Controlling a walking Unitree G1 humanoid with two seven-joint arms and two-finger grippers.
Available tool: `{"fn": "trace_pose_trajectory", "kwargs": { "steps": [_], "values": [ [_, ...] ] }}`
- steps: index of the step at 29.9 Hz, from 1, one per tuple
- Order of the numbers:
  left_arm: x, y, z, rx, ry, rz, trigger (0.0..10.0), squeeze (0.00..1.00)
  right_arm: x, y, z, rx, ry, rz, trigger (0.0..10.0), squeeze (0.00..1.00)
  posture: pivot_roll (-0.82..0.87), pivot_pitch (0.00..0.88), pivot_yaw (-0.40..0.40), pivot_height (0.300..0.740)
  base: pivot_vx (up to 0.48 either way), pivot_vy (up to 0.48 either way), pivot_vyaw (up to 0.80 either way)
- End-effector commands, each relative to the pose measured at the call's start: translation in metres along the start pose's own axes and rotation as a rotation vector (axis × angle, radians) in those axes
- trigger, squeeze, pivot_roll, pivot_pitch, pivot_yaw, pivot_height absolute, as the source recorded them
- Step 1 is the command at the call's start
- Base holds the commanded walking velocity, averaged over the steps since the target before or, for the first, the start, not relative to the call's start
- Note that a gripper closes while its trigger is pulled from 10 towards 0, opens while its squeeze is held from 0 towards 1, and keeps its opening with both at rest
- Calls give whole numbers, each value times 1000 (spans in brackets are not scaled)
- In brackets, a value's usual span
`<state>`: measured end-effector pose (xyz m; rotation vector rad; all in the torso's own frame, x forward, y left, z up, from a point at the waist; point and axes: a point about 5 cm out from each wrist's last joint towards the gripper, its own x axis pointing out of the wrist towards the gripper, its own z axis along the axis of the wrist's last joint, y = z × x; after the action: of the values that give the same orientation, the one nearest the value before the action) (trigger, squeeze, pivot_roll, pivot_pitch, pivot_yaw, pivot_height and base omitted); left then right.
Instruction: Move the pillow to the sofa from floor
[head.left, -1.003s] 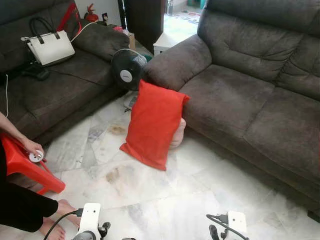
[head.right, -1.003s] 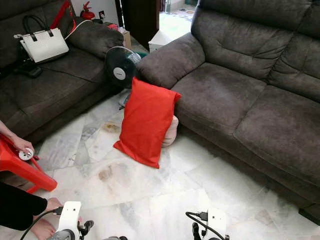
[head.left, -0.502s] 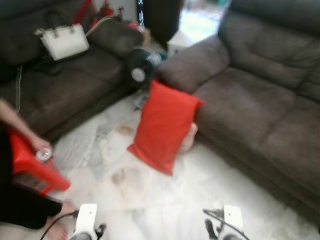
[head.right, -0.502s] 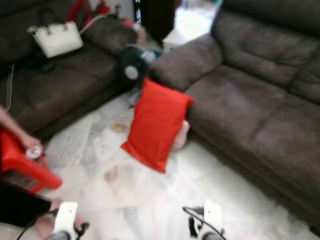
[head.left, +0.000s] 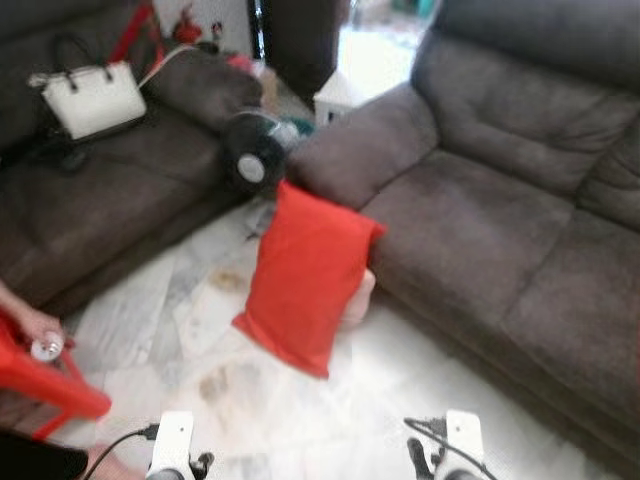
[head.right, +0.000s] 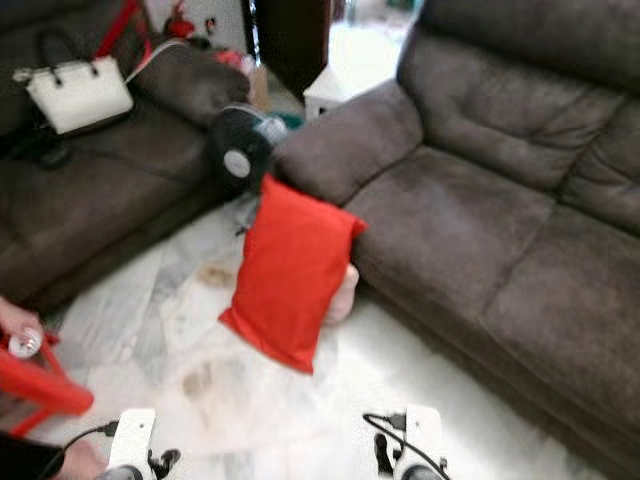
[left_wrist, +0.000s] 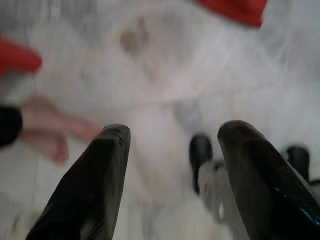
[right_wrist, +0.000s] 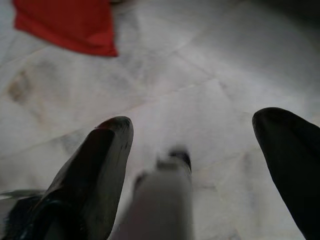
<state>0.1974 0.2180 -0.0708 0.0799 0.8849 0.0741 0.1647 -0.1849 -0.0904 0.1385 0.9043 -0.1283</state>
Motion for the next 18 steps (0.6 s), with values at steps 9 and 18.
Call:
{"fn": "trace_pose_trajectory", "kwargs": {
  "steps": [9, 18],
  "values": [
    [-1, -6, -10, -11, 37, -16, 10000, 0, -2, -9, -3, 10, 9, -26, 10000, 0, 66, 78, 0, 740, 248, 0, 0],
    [-2, -6, -11, -8, 37, -17, 10000, 0, -2, -9, -3, -15, 14, -20, 10000, 0, 66, 72, 1, 740, 270, 0, 0]
  ]
}}
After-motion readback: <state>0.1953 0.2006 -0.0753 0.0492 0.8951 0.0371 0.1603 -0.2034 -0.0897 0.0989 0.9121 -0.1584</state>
